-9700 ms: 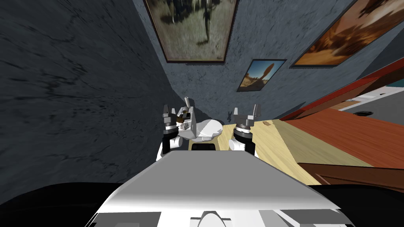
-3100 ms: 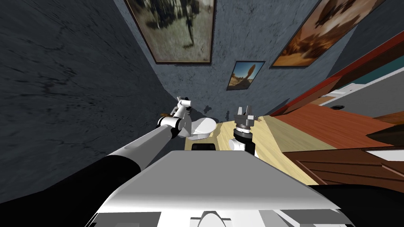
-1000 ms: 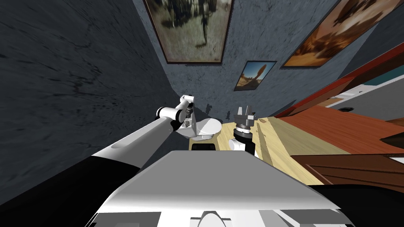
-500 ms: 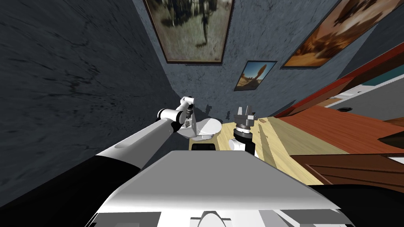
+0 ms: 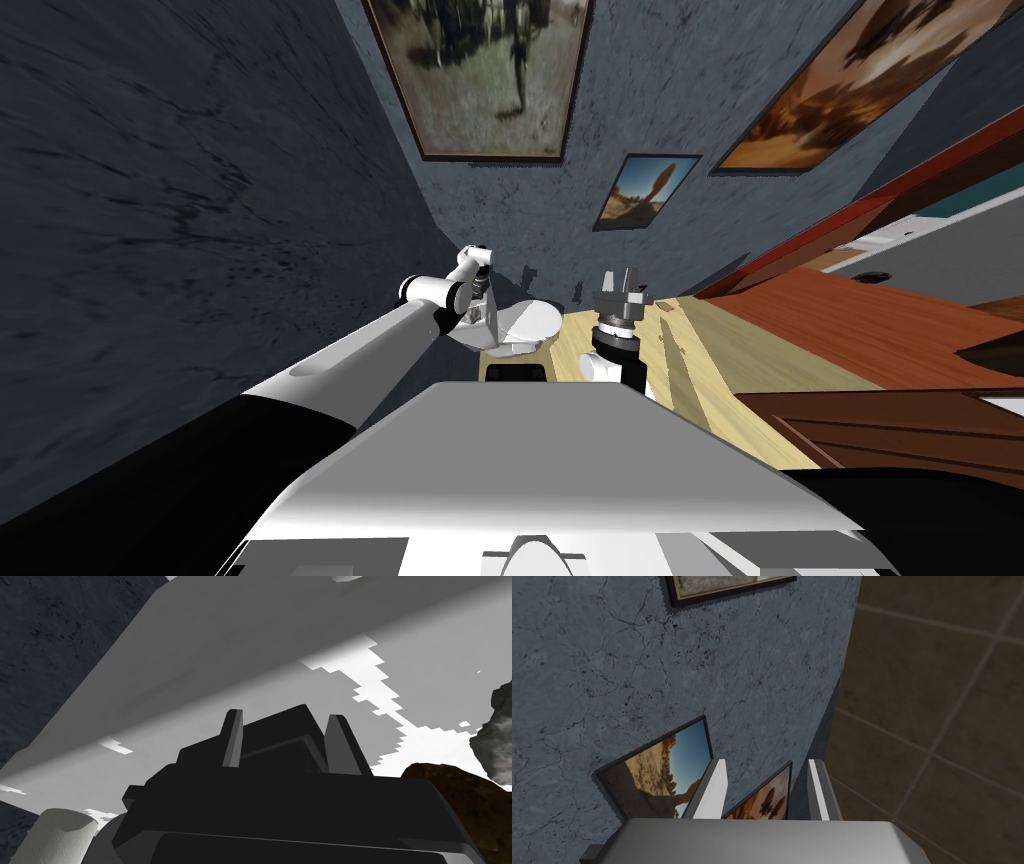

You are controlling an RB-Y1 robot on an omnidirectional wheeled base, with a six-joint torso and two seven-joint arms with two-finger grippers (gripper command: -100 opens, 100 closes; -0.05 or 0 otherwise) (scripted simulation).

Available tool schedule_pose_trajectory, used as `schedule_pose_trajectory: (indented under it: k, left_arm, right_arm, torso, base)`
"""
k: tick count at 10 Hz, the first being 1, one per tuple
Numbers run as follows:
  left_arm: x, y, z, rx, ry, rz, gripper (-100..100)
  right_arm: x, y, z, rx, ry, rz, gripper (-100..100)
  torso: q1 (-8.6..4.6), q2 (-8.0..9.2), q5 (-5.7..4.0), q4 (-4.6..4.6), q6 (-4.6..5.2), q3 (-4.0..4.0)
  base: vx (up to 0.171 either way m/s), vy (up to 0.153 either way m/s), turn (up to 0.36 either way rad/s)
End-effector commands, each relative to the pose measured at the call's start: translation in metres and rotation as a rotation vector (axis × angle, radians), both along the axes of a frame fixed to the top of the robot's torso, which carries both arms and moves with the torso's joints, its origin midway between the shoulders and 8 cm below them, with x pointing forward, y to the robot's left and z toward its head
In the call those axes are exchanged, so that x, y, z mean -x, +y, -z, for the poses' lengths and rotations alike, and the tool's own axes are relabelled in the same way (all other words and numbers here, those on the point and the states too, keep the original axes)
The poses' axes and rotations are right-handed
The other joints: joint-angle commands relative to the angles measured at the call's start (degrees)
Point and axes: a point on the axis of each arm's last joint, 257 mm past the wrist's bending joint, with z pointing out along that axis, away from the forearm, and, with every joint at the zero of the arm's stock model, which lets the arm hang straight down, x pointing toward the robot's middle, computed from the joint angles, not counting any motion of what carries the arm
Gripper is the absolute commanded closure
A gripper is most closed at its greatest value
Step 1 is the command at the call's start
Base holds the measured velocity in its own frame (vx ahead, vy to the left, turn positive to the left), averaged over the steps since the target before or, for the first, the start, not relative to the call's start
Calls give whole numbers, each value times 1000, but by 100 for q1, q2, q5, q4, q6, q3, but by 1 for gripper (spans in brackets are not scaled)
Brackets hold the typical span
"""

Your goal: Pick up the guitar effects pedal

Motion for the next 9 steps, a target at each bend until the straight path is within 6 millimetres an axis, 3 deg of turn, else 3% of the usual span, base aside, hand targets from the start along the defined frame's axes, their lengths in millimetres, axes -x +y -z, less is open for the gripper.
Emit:
schedule_pose_trajectory:
  k: [1,2,3,4,8,9]
  left_arm:
    - [0,0,0,0,0,0,100]
    - [0,0,0,0,0,0,100]
    - [0,0,0,0,0,1,0]
    - [-1,-2,-14,0,3,0,100]
    - [-2,-3,-18,1,1,1,100]
    - [-1,-3,-18,1,2,1,0]
  right_arm:
    - [0,0,0,0,0,0,0]
    - [0,0,0,0,0,0,0]
    - [0,0,0,0,0,0,0]
    - [0,0,0,0,0,0,0]
    - [0,0,0,0,0,0,0]
    - [0,0,0,0,0,0,0]
  torso:
    - [0,0,0,0,0,0]
    - [0,-1,0,0,-1,-1]
    - [0,-2,0,-1,-1,-1]
    - [1,-2,-1,-1,-2,-2]
    - [-2,9,-6,9,-6,9]
    - [-2,9,-7,9,-7,9]
  base:
    - [0,0,0]
    - [0,0,0]
    - [0,0,0]
    - [-9,-4,15]
    - [-2,-1,4]
    - [0,0,0]
